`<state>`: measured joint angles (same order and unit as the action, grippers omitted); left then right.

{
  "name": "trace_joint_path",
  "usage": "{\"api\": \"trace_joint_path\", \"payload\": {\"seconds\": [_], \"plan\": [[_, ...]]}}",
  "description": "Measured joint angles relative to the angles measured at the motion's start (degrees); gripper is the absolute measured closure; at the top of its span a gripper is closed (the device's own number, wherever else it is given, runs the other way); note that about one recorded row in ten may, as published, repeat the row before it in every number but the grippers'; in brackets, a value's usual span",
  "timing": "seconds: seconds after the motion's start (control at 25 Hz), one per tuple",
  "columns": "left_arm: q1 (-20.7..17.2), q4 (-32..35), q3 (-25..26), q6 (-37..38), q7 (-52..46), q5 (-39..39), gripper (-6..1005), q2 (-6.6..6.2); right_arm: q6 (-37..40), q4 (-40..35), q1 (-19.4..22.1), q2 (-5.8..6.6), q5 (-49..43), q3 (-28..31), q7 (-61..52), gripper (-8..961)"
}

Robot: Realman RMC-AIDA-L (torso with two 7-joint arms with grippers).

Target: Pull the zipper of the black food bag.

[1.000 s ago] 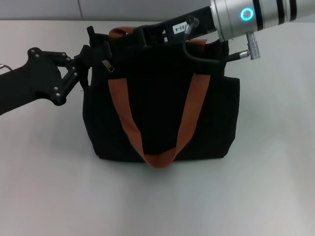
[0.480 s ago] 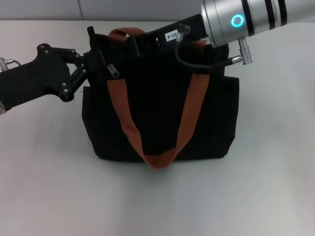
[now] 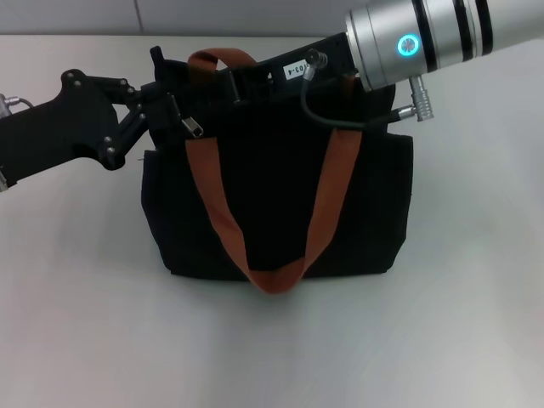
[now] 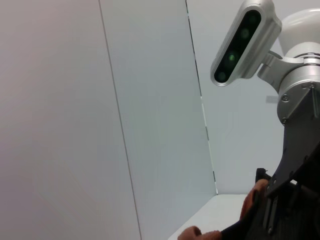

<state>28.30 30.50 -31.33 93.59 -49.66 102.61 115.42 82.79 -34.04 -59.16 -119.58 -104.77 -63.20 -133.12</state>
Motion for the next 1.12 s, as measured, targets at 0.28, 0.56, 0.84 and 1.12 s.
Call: {"api": "trace_joint_path", "payload": {"seconds": [0.28,0.56,0.84,1.12], "plan": [[-0.4,0.0,0.1,0.3,0.0,-0.3,967,-0.02,0.0,0.0,0.2,0.2,-0.5,-0.1,-0.1,167],[-0.4,0.0,0.1,0.4,0.0,-0.3,966,-0.02,0.0,-0.2,-0.2,0.23,-1.4,-0.3,-0.2,194],[-0.4,0.0,0.1,0.7,0.0,-0.3,965,0.02,0.0,-0.3,-0.5,0.31,-1.5,-0.4,-0.3,425],[-0.5,0.0,0.1,0.7,0.0,-0.3,965,0.06,-0.8,-0.3,-0.5,0.32,-1.8,-0.8,-0.3,716]]}}
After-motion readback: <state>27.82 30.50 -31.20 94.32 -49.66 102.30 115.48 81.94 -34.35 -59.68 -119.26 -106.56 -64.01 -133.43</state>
